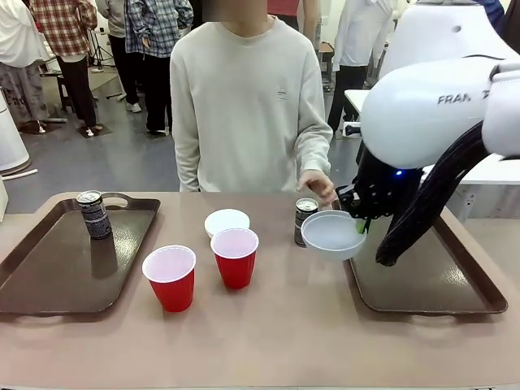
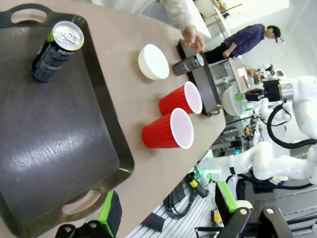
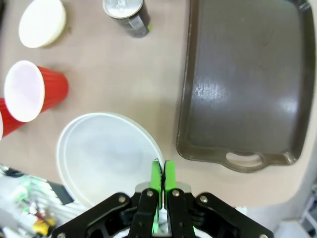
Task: Prepare tableware on both trays.
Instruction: Pick up a Picnic Bowl from the table and place it on a Handle tray.
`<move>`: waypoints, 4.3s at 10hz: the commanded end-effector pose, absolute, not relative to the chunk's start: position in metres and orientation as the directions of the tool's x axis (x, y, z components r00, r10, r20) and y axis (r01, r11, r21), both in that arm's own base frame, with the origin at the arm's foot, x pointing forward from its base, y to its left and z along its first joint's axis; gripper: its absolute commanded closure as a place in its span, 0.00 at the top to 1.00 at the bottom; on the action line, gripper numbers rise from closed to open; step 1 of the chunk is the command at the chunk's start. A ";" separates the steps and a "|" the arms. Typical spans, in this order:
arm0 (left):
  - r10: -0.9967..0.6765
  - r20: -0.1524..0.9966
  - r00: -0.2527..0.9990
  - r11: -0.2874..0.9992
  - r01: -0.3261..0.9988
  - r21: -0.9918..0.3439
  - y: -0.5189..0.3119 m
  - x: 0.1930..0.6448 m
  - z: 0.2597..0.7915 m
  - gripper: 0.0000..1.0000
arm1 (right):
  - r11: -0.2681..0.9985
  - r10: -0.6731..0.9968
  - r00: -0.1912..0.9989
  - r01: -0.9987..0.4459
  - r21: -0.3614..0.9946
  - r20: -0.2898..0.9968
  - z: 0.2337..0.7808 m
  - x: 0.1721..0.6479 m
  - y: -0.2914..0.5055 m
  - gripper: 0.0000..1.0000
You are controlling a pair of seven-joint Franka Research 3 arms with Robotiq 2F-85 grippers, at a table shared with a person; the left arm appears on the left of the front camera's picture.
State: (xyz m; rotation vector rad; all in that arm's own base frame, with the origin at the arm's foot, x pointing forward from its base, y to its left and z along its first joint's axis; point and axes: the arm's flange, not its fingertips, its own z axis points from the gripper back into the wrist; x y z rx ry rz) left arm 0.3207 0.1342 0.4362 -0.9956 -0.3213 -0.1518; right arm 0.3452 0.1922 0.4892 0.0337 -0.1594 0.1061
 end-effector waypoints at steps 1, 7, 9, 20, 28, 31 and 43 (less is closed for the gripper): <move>0.031 0.341 0.940 0.529 0.273 -0.803 0.135 0.321 0.437 1.00 | 0.978 0.169 0.972 -0.186 0.093 0.162 0.501 0.358 0.153 0.04; 0.031 0.341 0.940 0.529 0.273 -0.803 0.135 0.321 0.437 1.00 | 0.982 0.156 0.970 -0.173 0.078 0.184 0.504 0.417 0.047 0.04; 0.031 0.341 0.940 0.529 0.273 -0.803 0.135 0.321 0.437 1.00 | 0.990 0.076 0.975 -0.098 0.098 0.210 0.503 0.425 0.018 0.04; 0.031 0.341 0.940 0.529 0.273 -0.803 0.135 0.321 0.437 1.00 | 0.990 0.086 0.981 -0.103 0.093 0.175 0.473 0.307 -0.003 0.04; 0.031 0.341 0.940 0.529 0.273 -0.803 0.135 0.321 0.437 1.00 | 0.998 -0.012 0.976 -0.003 0.069 0.219 0.419 0.401 0.044 0.04; 0.031 0.341 0.940 0.529 0.273 -0.803 0.135 0.321 0.437 1.00 | 0.998 -0.047 0.986 0.039 0.054 0.160 0.384 0.412 0.032 0.04; 0.031 0.341 0.940 0.529 0.273 -0.803 0.135 0.321 0.437 1.00 | 0.998 0.038 0.989 -0.044 0.037 0.142 0.462 0.350 0.059 0.57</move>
